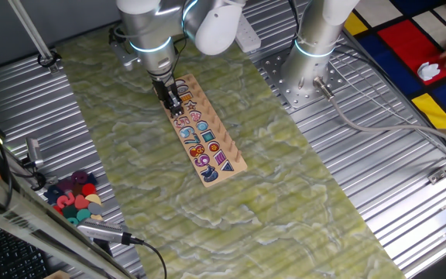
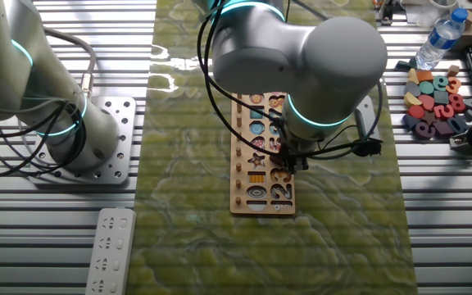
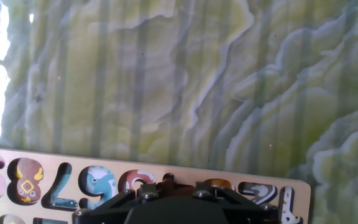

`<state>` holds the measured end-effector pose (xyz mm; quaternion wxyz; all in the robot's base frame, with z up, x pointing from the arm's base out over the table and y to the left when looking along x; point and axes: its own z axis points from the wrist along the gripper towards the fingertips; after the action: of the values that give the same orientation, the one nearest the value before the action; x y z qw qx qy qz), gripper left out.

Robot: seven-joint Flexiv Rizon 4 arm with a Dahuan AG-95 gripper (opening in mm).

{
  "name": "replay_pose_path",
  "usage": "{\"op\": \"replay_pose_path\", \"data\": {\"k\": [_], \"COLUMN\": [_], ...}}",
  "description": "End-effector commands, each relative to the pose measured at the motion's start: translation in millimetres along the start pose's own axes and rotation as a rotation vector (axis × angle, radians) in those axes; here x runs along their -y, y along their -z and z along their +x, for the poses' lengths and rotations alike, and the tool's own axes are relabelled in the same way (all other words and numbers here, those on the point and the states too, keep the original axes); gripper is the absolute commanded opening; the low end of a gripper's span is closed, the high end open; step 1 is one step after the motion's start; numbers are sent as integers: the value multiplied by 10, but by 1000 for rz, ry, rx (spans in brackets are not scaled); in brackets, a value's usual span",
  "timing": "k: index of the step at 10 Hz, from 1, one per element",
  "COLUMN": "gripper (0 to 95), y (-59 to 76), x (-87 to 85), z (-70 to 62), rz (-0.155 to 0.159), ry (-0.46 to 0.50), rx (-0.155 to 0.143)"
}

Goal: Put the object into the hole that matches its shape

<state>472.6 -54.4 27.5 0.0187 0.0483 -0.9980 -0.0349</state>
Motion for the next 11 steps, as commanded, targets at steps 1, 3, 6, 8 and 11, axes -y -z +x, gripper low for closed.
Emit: {"op": "replay_pose_path", "data": {"k": [1, 3, 6, 8, 11], "gripper": [0, 0, 0, 0, 0], "y": [-2, -2, -2, -2, -2], "x": [3, 3, 3, 3, 3], "z": [2, 2, 2, 2, 2], "rz": [2, 2, 7, 10, 3], "ry": [-4, -12, -33, -50, -43], "rx": [-1, 0, 0, 4, 4]}}
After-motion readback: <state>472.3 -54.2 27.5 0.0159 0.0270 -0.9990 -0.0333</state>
